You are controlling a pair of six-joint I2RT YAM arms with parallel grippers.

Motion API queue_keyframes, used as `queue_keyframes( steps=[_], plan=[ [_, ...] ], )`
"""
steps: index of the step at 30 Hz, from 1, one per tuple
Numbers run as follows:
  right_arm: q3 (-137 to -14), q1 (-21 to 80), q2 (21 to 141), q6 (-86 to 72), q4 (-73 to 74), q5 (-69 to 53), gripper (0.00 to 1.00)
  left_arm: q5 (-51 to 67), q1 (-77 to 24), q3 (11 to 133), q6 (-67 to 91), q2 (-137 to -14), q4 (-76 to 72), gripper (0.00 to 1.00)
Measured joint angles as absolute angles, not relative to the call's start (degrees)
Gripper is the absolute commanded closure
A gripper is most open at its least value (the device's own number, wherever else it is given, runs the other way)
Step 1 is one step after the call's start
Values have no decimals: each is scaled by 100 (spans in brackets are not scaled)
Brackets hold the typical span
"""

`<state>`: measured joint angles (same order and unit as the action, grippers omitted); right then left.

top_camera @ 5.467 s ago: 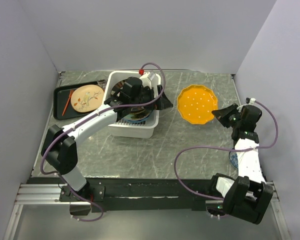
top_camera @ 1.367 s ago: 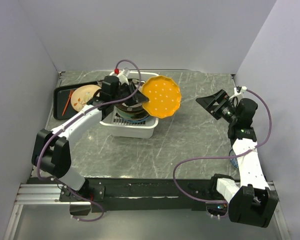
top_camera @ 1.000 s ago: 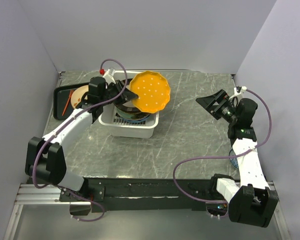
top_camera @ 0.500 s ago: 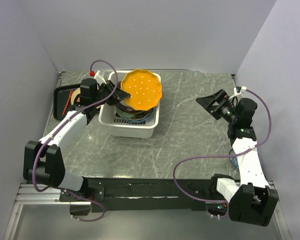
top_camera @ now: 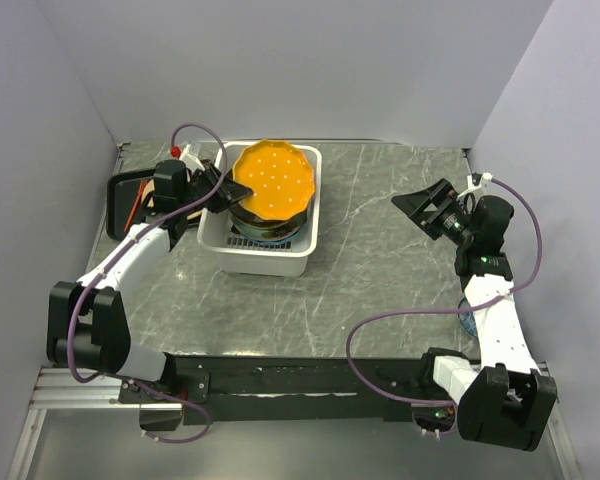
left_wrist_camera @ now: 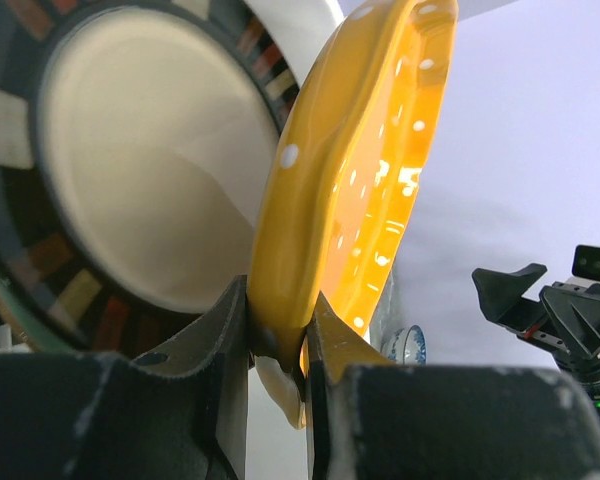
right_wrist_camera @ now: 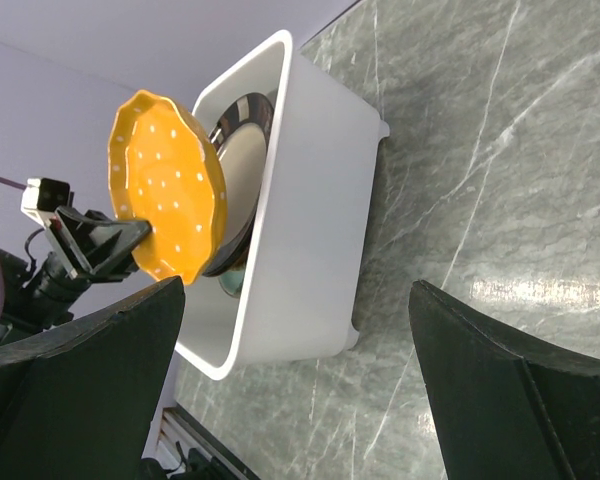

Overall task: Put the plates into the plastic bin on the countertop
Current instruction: Place the plate in the plastic bin.

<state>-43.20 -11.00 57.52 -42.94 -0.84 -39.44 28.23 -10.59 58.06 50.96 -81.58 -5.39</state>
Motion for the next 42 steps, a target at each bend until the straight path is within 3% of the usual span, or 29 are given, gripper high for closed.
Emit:
queue_keyframes(
  steps=[25, 32, 42],
  plan=[
    [-4320, -1100, 5861, -4250, -84, -3944, 0, 2864, -869, 5732, 5216, -8532, -626, 99],
    [-4320, -1100, 5911, -4248, -84, -3946, 0, 2864, -816, 5732, 5247, -8611, -631, 77],
    [-4320, -1100, 5933, -4233, -84, -3946, 0, 2871, -768, 5736, 5371, -8646, -631, 64]
  ],
)
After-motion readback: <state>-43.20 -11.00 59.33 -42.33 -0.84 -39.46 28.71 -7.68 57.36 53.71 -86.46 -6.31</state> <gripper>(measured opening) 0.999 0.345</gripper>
